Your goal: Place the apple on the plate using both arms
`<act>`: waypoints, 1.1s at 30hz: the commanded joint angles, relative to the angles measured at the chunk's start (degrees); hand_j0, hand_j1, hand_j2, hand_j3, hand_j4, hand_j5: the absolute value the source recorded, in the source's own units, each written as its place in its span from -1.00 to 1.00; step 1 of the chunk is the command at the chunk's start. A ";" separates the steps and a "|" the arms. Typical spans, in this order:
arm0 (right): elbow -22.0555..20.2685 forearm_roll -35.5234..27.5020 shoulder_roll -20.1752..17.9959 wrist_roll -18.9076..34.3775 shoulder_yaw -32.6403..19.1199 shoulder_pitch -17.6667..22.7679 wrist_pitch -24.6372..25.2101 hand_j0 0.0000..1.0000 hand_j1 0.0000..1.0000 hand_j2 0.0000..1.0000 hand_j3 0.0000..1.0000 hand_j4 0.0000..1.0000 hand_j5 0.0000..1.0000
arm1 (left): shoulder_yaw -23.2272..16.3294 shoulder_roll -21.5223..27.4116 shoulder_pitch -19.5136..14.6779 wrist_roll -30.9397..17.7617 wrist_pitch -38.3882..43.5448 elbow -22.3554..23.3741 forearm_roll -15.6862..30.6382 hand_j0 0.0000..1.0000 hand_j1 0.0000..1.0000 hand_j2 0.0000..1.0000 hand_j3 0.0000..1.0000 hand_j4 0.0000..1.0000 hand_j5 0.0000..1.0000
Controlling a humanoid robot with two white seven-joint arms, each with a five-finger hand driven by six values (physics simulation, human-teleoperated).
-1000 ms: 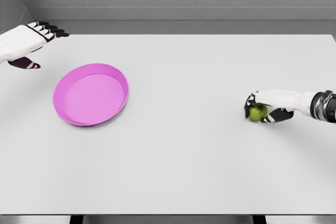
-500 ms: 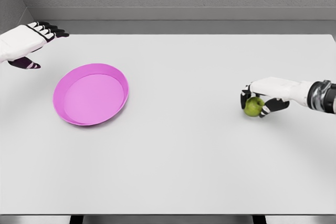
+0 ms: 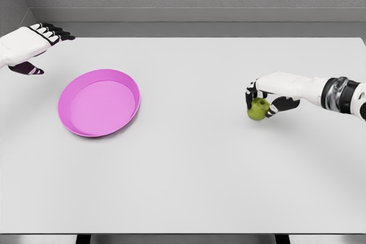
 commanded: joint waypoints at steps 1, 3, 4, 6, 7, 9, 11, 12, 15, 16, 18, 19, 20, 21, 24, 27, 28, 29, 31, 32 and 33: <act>-0.03 -0.16 1.66 -0.05 0.00 -0.09 -0.01 -0.27 -0.27 -0.27 -0.27 -0.27 -0.27 | 0.09 0.06 -0.09 0.03 0.01 0.00 0.34 1.00 1.00 1.00 1.00 1.00 1.00; -0.03 -0.08 2.19 -0.05 0.00 -0.44 -0.10 -0.27 -0.27 -0.27 -0.27 -0.27 -0.27 | 0.09 0.06 -0.09 0.03 0.01 0.08 0.34 1.00 1.00 1.00 1.00 1.00 1.00; -0.03 -0.08 3.24 -0.05 0.09 -0.53 -0.18 -0.27 -0.27 -0.27 -0.27 -0.27 -0.27 | 0.09 0.06 -0.09 0.03 0.01 0.08 0.34 1.00 1.00 1.00 1.00 1.00 1.00; -0.03 -0.16 4.21 -0.05 0.09 -0.97 -0.97 -0.27 -0.27 -0.27 -0.27 -0.27 -0.27 | 0.09 0.06 -0.09 0.03 0.01 0.08 0.25 1.00 1.00 1.00 1.00 1.00 1.00; -0.03 -0.16 4.74 -0.05 0.17 -1.32 -1.41 -0.27 -0.27 -0.27 -0.27 -0.27 -0.27 | 0.09 0.06 -0.09 0.03 0.01 0.17 0.25 1.00 1.00 1.00 1.00 1.00 1.00; -0.03 -0.16 5.62 -0.05 0.17 -1.32 -1.59 -0.27 -0.27 -0.27 -0.27 -0.27 -0.27 | 0.09 0.06 -0.09 0.03 0.01 0.17 0.25 1.00 1.00 1.00 1.00 1.00 1.00; -0.03 -0.16 6.15 -0.05 0.17 -1.41 -2.99 -0.27 -0.27 -0.27 -0.27 -0.27 -0.27 | 0.09 0.06 -0.18 0.03 0.01 0.17 0.25 1.00 1.00 1.00 1.00 1.00 1.00; -0.03 -0.16 6.59 -0.05 0.26 -1.76 -3.08 -0.27 -0.27 -0.27 -0.27 -0.27 -0.27 | 0.09 0.06 -0.18 0.03 0.01 0.17 0.25 1.00 1.00 1.00 1.00 1.00 1.00; -0.03 -0.25 7.38 -0.05 0.53 -2.29 -4.31 -0.27 -0.27 -0.27 -0.27 -0.27 -0.27 | 0.09 0.06 -0.18 0.03 0.01 0.17 0.25 1.00 1.00 1.00 1.00 1.00 1.00; -0.03 -0.25 7.55 -0.05 0.61 -2.29 -4.40 -0.27 -0.27 -0.27 -0.27 -0.27 -0.27 | 0.09 0.06 -0.18 0.03 0.01 0.17 0.25 1.00 1.00 1.00 1.00 1.00 1.00; -0.03 -0.25 7.82 -0.05 0.61 -2.37 -4.40 -0.27 -0.27 -0.27 -0.27 -0.27 -0.27 | 0.09 0.06 -0.18 0.03 0.01 0.17 0.25 1.00 1.00 1.00 1.00 1.00 1.00; -0.03 -0.25 7.73 -0.05 0.61 -2.37 -4.49 -0.26 -0.26 -0.26 -0.26 -0.26 -0.26 | 0.09 0.06 -0.18 0.03 0.01 0.17 0.25 1.00 1.00 1.00 1.00 1.00 1.00; -0.03 -0.25 7.38 -0.05 0.44 -2.37 -4.49 -0.16 -0.16 -0.16 -0.16 -0.16 -0.16 | 0.09 0.06 -0.09 0.03 0.01 0.17 0.25 1.00 1.00 1.00 1.00 1.00 1.00; -0.03 -0.25 7.03 -0.05 0.00 -2.37 -4.31 0.26 0.26 0.26 0.26 0.26 0.26 | 0.09 0.06 -0.09 0.03 0.01 0.17 0.25 1.00 1.00 1.00 1.00 1.00 1.00; 0.06 -0.60 2.37 -0.05 -6.32 -1.41 -4.05 1.00 1.00 1.00 1.00 1.00 1.00 | 0.09 0.06 -0.18 0.03 0.01 0.17 0.25 1.00 1.00 1.00 1.00 1.00 1.00; 0.58 -0.60 -2.73 -0.05 -11.33 0.17 -4.31 1.00 1.00 1.00 1.00 1.00 1.00 | 0.09 -0.03 -0.09 0.03 0.01 0.00 0.34 1.00 1.00 1.00 1.00 1.00 1.00; 0.76 -0.60 -3.70 -0.05 -13.09 1.23 -4.40 1.00 1.00 1.00 1.00 1.00 1.00 | 0.09 -0.03 -0.18 0.12 0.01 -0.09 0.34 1.00 1.00 1.00 1.00 1.00 1.00; 1.02 -0.69 -4.57 -0.05 -15.47 2.46 -4.40 1.00 1.00 1.00 1.00 1.00 1.00 | 0.09 -0.03 -0.18 0.12 0.01 -0.09 0.34 1.00 1.00 1.00 1.00 1.00 1.00; 1.02 -0.69 -6.07 -0.05 -19.16 5.01 -4.58 1.00 1.00 1.00 1.00 1.00 1.00 | 0.17 -0.11 -0.26 0.12 0.01 -0.09 0.16 1.00 1.00 1.00 1.00 1.00 1.00; 1.11 -0.69 -6.07 -0.05 -20.04 5.97 -4.84 1.00 1.00 1.00 1.00 1.00 1.00 | 0.09 -0.20 -0.18 0.12 0.01 -0.09 0.16 1.00 1.00 1.00 1.00 1.00 1.00; 1.99 -0.69 -6.07 -0.05 -21.01 6.15 -7.12 1.00 1.00 1.00 1.00 1.00 1.00 | 0.09 -0.20 -0.09 0.03 0.01 -0.18 -0.28 1.00 1.00 1.00 1.00 1.00 1.00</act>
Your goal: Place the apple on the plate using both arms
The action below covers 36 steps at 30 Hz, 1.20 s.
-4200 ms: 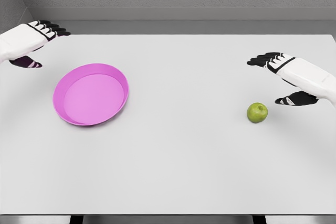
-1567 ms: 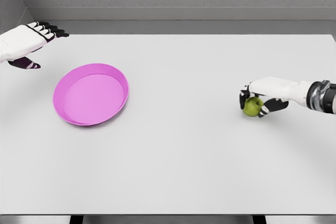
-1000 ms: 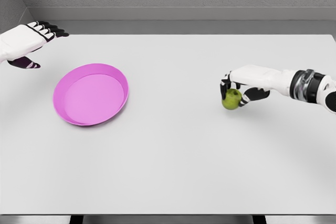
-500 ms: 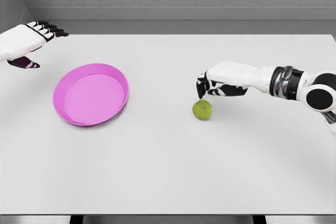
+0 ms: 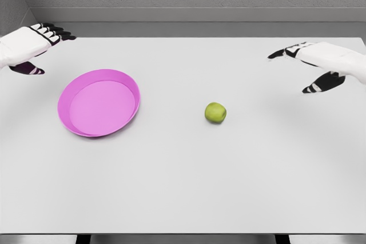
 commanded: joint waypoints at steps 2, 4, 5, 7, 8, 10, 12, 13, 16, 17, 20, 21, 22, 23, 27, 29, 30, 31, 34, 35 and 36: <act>2.59 -0.20 -1.21 -0.03 -4.19 0.26 -4.51 1.00 1.00 1.00 1.00 1.00 1.00 | -0.02 -0.60 0.09 -0.09 0.01 -0.33 -0.07 1.00 1.00 1.00 1.00 1.00 1.00; 2.86 -0.20 -1.82 -0.03 -4.02 0.44 -4.78 1.00 1.00 1.00 1.00 1.00 1.00 | 0.16 -0.51 -0.35 -0.18 0.01 -1.83 -0.07 1.00 1.00 1.00 1.00 1.00 1.00; 2.86 -0.20 -1.82 -0.03 -3.93 0.44 -4.78 1.00 1.00 1.00 1.00 1.00 1.00 | 0.16 -0.60 -0.26 -0.79 0.01 -2.27 0.01 1.00 1.00 1.00 1.00 1.00 1.00; 2.77 -0.20 -2.00 -0.03 -3.93 1.06 -4.87 1.00 1.00 1.00 1.00 1.00 1.00 | -0.28 -0.68 -0.26 -3.25 0.01 -6.13 -0.07 1.00 1.00 1.00 1.00 1.00 1.00; 2.86 -0.20 -1.91 -0.03 -3.93 0.70 -4.69 1.00 1.00 1.00 1.00 1.00 1.00 | -0.72 -0.95 -0.26 -7.03 0.01 -8.50 0.01 1.00 1.00 1.00 1.00 1.00 1.00; 2.42 -0.20 -1.47 -0.03 -4.02 0.62 -4.51 1.00 1.00 1.00 1.00 1.00 1.00 | -1.07 -2.00 -0.61 -8.88 0.01 -13.07 -0.07 1.00 1.00 1.00 1.00 1.00 1.00; 2.24 -0.20 -1.30 -0.03 -4.02 0.35 -4.43 1.00 1.00 1.00 1.00 1.00 1.00 | -2.12 -4.20 -1.67 -11.08 0.01 -16.77 0.19 1.00 1.00 1.00 1.00 1.00 1.00; 2.24 -0.20 -1.21 -0.03 -4.02 0.00 -4.43 1.00 1.00 1.00 1.00 1.00 1.00 | -4.93 -6.13 -3.60 -11.08 0.01 -16.95 0.19 1.00 1.00 1.00 1.00 1.00 1.00; 1.54 -0.20 -1.03 -0.03 -3.84 -0.26 -4.16 1.00 1.00 1.00 1.00 1.00 1.00 | -10.56 -10.35 -7.12 -13.18 0.01 -17.91 -2.36 1.00 1.00 1.00 1.00 1.00 1.00; -1.44 -0.20 -1.03 -0.03 -3.84 -0.35 -4.25 1.00 1.00 1.00 1.00 1.00 1.00 | -11.44 -11.32 -7.73 -14.16 0.01 -19.93 -3.06 1.00 1.00 1.00 1.00 1.00 1.00; -1.19 -0.20 -1.30 -0.03 -3.93 -0.35 -4.43 1.00 1.00 1.00 1.00 1.00 1.00 | -18.03 -13.87 -12.39 -18.19 0.01 -23.27 -4.03 1.00 1.00 1.00 1.00 1.00 1.00; -0.83 -0.20 -1.38 -0.03 -4.02 -0.35 -4.43 1.00 1.00 1.00 1.00 1.00 1.00 | -19.00 -14.13 -13.44 -19.43 0.01 -24.59 -4.12 1.00 1.00 1.00 1.00 1.00 1.00; -0.57 -0.20 -1.47 -0.03 -4.02 -0.35 -4.43 1.00 1.00 1.00 1.00 1.00 1.00 | -20.32 -14.57 -14.85 -20.13 0.01 -25.30 -4.21 1.00 1.00 1.00 1.00 1.00 1.00; -0.48 -0.29 -1.73 -0.03 -4.02 -0.26 -4.43 1.00 1.00 1.00 1.00 1.00 1.00 | -21.37 -15.45 -15.90 -21.71 0.01 -25.73 -4.55 1.00 1.00 1.00 1.00 1.00 1.00; -0.92 -0.20 -1.65 -0.03 -4.10 0.00 -4.43 1.00 1.00 1.00 1.00 1.00 1.00 | -25.59 -18.88 -20.21 -24.79 0.01 -26.53 -5.79 1.00 1.00 1.00 1.00 1.00 1.00; -1.10 -0.20 -1.82 -0.03 -3.93 0.53 -4.43 1.00 1.00 1.00 1.00 1.00 1.00 | -25.51 -21.24 -22.14 -24.70 0.01 -26.18 -4.47 1.00 1.00 1.00 1.00 1.00 1.00; -1.10 -0.20 -1.91 -0.03 -3.84 0.62 -4.43 1.00 1.00 1.00 1.00 1.00 1.00 | -25.59 -22.65 -22.32 -24.53 0.01 -25.91 -3.94 1.00 1.00 1.00 1.00 1.00 1.00; -1.10 -0.20 -1.91 -0.03 -3.75 0.79 -4.43 1.00 1.00 1.00 1.00 1.00 1.00 | -25.59 -22.92 -22.32 -24.18 0.01 -25.82 -3.33 1.00 1.00 1.00 1.00 1.00 1.00; -1.19 -0.20 -1.91 -0.03 -3.58 1.06 -4.43 1.00 1.00 1.00 1.00 1.00 1.00 | -26.56 -23.36 -22.32 -24.26 0.01 -24.94 4.14 1.00 1.00 1.00 1.00 1.00 1.00; -1.27 -0.20 -1.91 -0.03 -3.58 1.14 -4.43 1.00 1.00 1.00 1.00 1.00 1.00 | -27.79 -23.71 -22.50 -24.26 0.01 -24.77 6.42 1.00 1.00 1.00 1.00 1.00 1.00; -1.27 -0.20 -1.91 -0.03 -3.58 1.23 -4.43 1.00 1.00 1.00 1.00 1.00 1.00 | -28.14 -24.33 -22.59 -24.26 0.01 -24.33 8.27 1.00 1.00 1.00 1.00 1.00 1.00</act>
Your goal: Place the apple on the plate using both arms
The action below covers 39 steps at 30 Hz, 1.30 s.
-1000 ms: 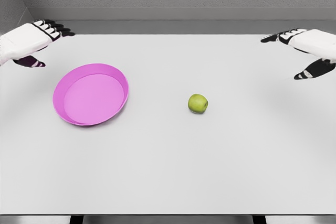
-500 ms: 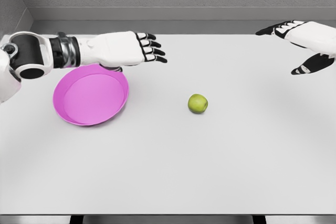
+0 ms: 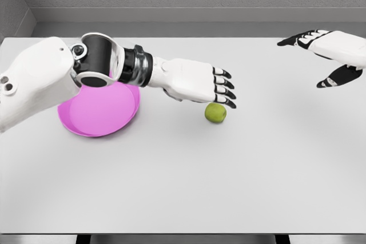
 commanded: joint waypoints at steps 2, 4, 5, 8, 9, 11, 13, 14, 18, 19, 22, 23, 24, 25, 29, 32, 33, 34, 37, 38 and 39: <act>-0.09 -0.15 -0.08 -0.03 0.16 0.18 0.06 1.00 1.00 1.00 1.00 1.00 1.00 | -2.30 -1.67 -0.09 -0.01 0.09 0.88 5.63 1.00 1.00 1.00 1.00 1.00 1.00; -0.09 -0.15 -0.08 -0.03 0.16 0.18 0.06 1.00 1.00 1.00 1.00 1.00 1.00 | -2.65 -2.11 -0.44 -0.09 0.09 0.97 5.90 1.00 1.00 1.00 1.00 1.00 1.00; -0.09 -0.15 -0.08 -0.03 0.16 0.18 0.06 1.00 1.00 1.00 1.00 1.00 1.00 | -2.91 -2.11 -0.44 -0.36 0.09 1.05 5.81 1.00 1.00 1.00 1.00 1.00 1.00; -0.09 -0.15 -0.08 -0.03 0.07 0.26 0.06 1.00 1.00 1.00 1.00 1.00 1.00 | -3.18 -3.60 -1.23 -3.43 0.09 3.86 5.11 1.00 1.00 1.00 1.00 1.00 1.00; -0.18 -0.15 -0.08 -0.03 0.07 0.26 0.06 1.00 1.00 1.00 1.00 1.00 1.00 | -3.35 -3.78 -1.32 -5.54 0.09 4.22 5.02 1.00 1.00 1.00 1.00 1.00 1.00; -0.18 -0.15 -0.08 -0.03 0.07 0.26 0.06 1.00 1.00 1.00 1.00 1.00 1.00 | -3.35 -4.04 -1.32 -5.81 0.09 4.92 3.88 1.00 1.00 1.00 1.00 1.00 1.00; -0.18 -0.15 -0.08 -0.03 0.07 0.26 0.06 1.00 1.00 1.00 1.00 1.00 1.00 | -3.44 -5.19 -1.41 -6.33 0.09 5.45 1.42 1.00 1.00 1.00 1.00 1.00 1.00; -0.18 -0.15 -0.08 -0.03 0.07 0.18 0.06 1.00 1.00 1.00 1.00 1.00 1.00 | -3.53 -5.36 -1.41 -7.39 0.09 5.45 1.33 1.00 1.00 1.00 1.00 1.00 1.00; -0.18 -0.15 -0.08 -0.03 0.07 0.26 0.06 1.00 1.00 1.00 1.00 1.00 1.00 | -3.62 -6.59 -1.41 -7.92 0.09 5.54 1.33 1.00 1.00 1.00 1.00 1.00 1.00; -0.18 -0.15 -0.08 -0.03 0.07 0.26 0.06 1.00 1.00 1.00 1.00 1.00 1.00 | -3.62 -7.12 -1.41 -7.92 0.09 5.54 1.33 1.00 1.00 1.00 1.00 1.00 1.00; -0.18 -0.15 -0.08 -0.03 0.07 0.26 0.06 1.00 1.00 1.00 1.00 1.00 1.00 | -3.71 -9.31 -1.32 -8.00 0.09 6.85 -0.25 1.00 1.00 1.00 1.00 1.00 1.00; -0.18 -0.15 -0.08 -0.03 0.07 0.26 0.06 1.00 1.00 1.00 1.00 1.00 1.00 | -4.41 -9.93 -1.41 -8.44 0.09 7.56 -0.25 1.00 1.00 1.00 1.00 1.00 1.00; -0.18 -0.15 -0.08 -0.03 0.07 0.26 0.06 1.00 1.00 1.00 1.00 1.00 1.00 | -4.50 -10.81 -1.41 -8.53 0.09 8.17 -0.34 1.00 1.00 1.00 1.00 1.00 1.00; -0.18 -0.15 -0.08 -0.03 0.07 0.26 0.06 1.00 1.00 1.00 1.00 1.00 1.00 | -5.37 -11.69 -1.41 -8.53 0.09 9.58 -0.34 1.00 1.00 1.00 1.00 1.00 1.00; -0.18 -0.15 -0.08 -0.03 0.07 0.18 0.06 1.00 1.00 1.00 1.00 1.00 1.00 | -6.25 -13.27 -1.85 -8.53 0.09 11.51 -2.01 1.00 1.00 1.00 1.00 1.00 1.00; -0.18 -0.15 -0.08 -0.03 0.07 0.18 0.06 1.00 1.00 1.00 1.00 1.00 1.00 | -6.87 -14.24 -2.20 -8.73 0.09 13.27 -3.15 1.00 1.00 1.00 1.00 1.00 1.00; -0.18 -0.15 -0.08 -0.03 0.07 0.18 0.06 1.00 1.00 1.00 1.00 1.00 1.00 | -7.31 -15.38 -2.37 -8.73 0.09 15.29 -3.33 1.00 1.00 1.00 1.00 1.00 1.00; -0.18 -0.15 -0.08 -0.03 0.07 0.18 0.06 1.00 1.00 1.00 1.00 1.00 1.00 | -7.31 -15.64 -2.37 -8.73 0.09 16.26 -3.33 1.00 1.00 1.00 1.00 1.00 1.00; -0.18 -0.15 -0.08 -0.03 0.07 0.18 0.06 1.00 1.00 1.00 1.00 1.00 1.00 | -7.40 -16.43 -2.64 -8.73 0.09 17.92 -3.94 1.00 1.00 1.00 1.00 1.00 1.00; -0.18 -0.15 -0.08 -0.03 0.07 0.18 0.06 1.00 1.00 1.00 1.00 1.00 1.00 | -7.40 -16.52 -2.64 -8.73 0.09 18.89 -3.94 1.00 1.00 1.00 1.00 1.00 1.00; -0.18 -0.15 -0.08 -0.03 0.07 0.18 0.06 1.00 1.00 1.00 1.00 1.00 1.00 | -7.40 -16.70 -2.72 -8.73 0.09 19.25 -3.94 1.00 1.00 1.00 1.00 1.00 1.00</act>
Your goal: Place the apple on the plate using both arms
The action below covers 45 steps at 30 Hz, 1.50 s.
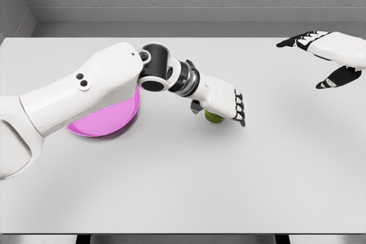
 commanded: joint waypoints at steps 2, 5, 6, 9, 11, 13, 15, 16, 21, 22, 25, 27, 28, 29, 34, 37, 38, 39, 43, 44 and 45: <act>-0.01 -0.15 -0.07 -0.03 -0.01 0.00 0.06 1.00 1.00 1.00 1.00 1.00 1.00 | -0.12 -0.68 0.00 0.01 0.12 2.88 -0.08 1.00 1.00 1.00 1.00 1.00 1.00; -0.01 -0.15 -0.07 -0.03 -0.01 0.00 0.06 1.00 1.00 1.00 1.00 1.00 1.00 | -0.12 -0.94 0.00 0.01 0.12 3.76 0.01 1.00 1.00 1.00 1.00 1.00 1.00; -0.01 -0.15 -0.07 -0.03 -0.01 0.00 0.06 1.00 1.00 1.00 1.00 1.00 1.00 | -0.12 -1.03 0.00 0.01 0.12 3.85 0.01 1.00 1.00 1.00 1.00 1.00 1.00; -0.01 -0.15 -0.07 -0.03 -0.01 0.00 0.06 1.00 1.00 1.00 1.00 1.00 1.00 | -0.12 -1.12 0.00 0.01 0.12 4.73 -0.08 1.00 1.00 1.00 1.00 1.00 1.00; -0.01 -0.15 -0.07 -0.03 -0.01 0.00 0.06 1.00 1.00 1.00 1.00 1.00 1.00 | -0.47 -1.12 0.00 0.01 0.12 4.73 0.01 1.00 1.00 1.00 1.00 1.00 1.00; -0.01 -0.15 -0.07 -0.03 -0.01 0.00 0.06 1.00 1.00 1.00 1.00 1.00 1.00 | -0.47 -1.65 0.00 0.01 0.12 5.60 0.01 1.00 1.00 1.00 1.00 1.00 1.00; -0.01 -0.15 -0.07 -0.03 -0.01 0.00 0.06 1.00 1.00 1.00 1.00 1.00 1.00 | -0.56 -2.09 0.00 0.01 0.12 6.22 0.10 1.00 1.00 1.00 1.00 1.00 1.00; -0.01 -0.15 -0.07 -0.03 -0.01 0.00 0.06 1.00 1.00 1.00 1.00 1.00 1.00 | -0.56 -2.35 0.00 0.01 0.12 6.48 0.10 1.00 1.00 1.00 1.00 1.00 1.00; -0.01 -0.15 -0.07 -0.03 -0.01 0.00 0.06 1.00 1.00 1.00 1.00 1.00 1.00 | -1.09 -2.18 0.09 4.51 0.12 6.66 0.45 1.00 1.00 1.00 1.00 1.00 1.00; -0.01 -0.15 -0.07 -0.03 -0.01 0.00 0.06 1.00 1.00 1.00 1.00 1.00 1.00 | -1.09 -2.17 0.09 5.22 0.12 6.66 0.36 1.00 1.00 1.00 1.00 1.00 1.00; -0.01 -0.15 -0.07 -0.03 -0.01 0.00 0.06 1.00 1.00 1.00 1.00 1.00 1.00 | -1.09 -2.00 0.09 5.31 0.12 6.66 0.36 1.00 1.00 1.00 1.00 1.00 1.00; -0.01 -0.15 -0.07 -0.03 -0.01 0.00 0.06 1.00 1.00 1.00 1.00 1.00 1.00 | -1.09 -2.09 0.09 5.31 0.12 7.89 0.27 1.00 1.00 1.00 1.00 1.00 1.00; -0.01 -0.15 -0.07 -0.03 -0.01 0.00 0.06 1.00 1.00 1.00 1.00 1.00 1.00 | -1.09 -2.09 0.09 5.31 0.12 8.33 0.19 1.00 1.00 1.00 1.00 1.00 1.00; -0.01 -0.15 -0.07 -0.03 -0.01 0.00 0.06 1.00 1.00 1.00 1.00 1.00 1.00 | -1.18 -2.17 0.09 5.31 0.12 8.33 0.10 1.00 1.00 1.00 1.00 1.00 1.00; -0.01 -0.15 -0.07 -0.03 -0.01 0.00 0.06 1.00 1.00 1.00 1.00 1.00 1.00 | -1.88 -2.09 0.09 5.31 0.12 9.12 0.01 1.00 1.00 1.00 1.00 1.00 1.00; -0.01 -0.15 -0.07 -0.03 -0.01 0.00 0.06 1.00 1.00 1.00 1.00 1.00 1.00 | -1.88 -2.00 0.18 5.31 0.12 9.12 0.01 1.00 1.00 1.00 1.00 1.00 1.00; -0.01 -0.15 -0.07 -0.03 -0.01 0.00 0.06 1.00 1.00 1.00 1.00 1.00 1.00 | -1.97 -2.00 0.26 5.31 0.12 9.12 0.10 1.00 1.00 1.00 1.00 1.00 1.00; -0.01 -0.15 -0.07 -0.03 -0.01 0.00 0.06 1.00 1.00 1.00 1.00 1.00 1.00 | -1.97 -2.00 0.26 5.22 0.12 9.03 0.19 1.00 1.00 1.00 1.00 1.00 1.00; -0.01 -0.15 -0.07 -0.03 -0.01 0.00 0.06 1.00 1.00 1.00 1.00 1.00 1.00 | -2.14 -2.00 0.26 5.22 0.12 8.95 0.27 0.83 0.83 0.83 0.83 0.83 0.83; -0.01 -0.15 -0.07 -0.03 -0.01 0.00 0.06 1.00 1.00 1.00 1.00 1.00 1.00 | -2.32 -1.91 0.26 5.22 0.12 8.95 0.36 0.81 0.81 0.81 0.81 0.81 0.81; -0.01 -0.15 -0.07 -0.03 -0.01 0.00 0.06 1.00 1.00 1.00 1.00 1.00 1.00 | -2.41 -1.91 0.26 5.22 0.12 8.86 0.36 0.69 0.69 0.69 0.69 0.69 0.69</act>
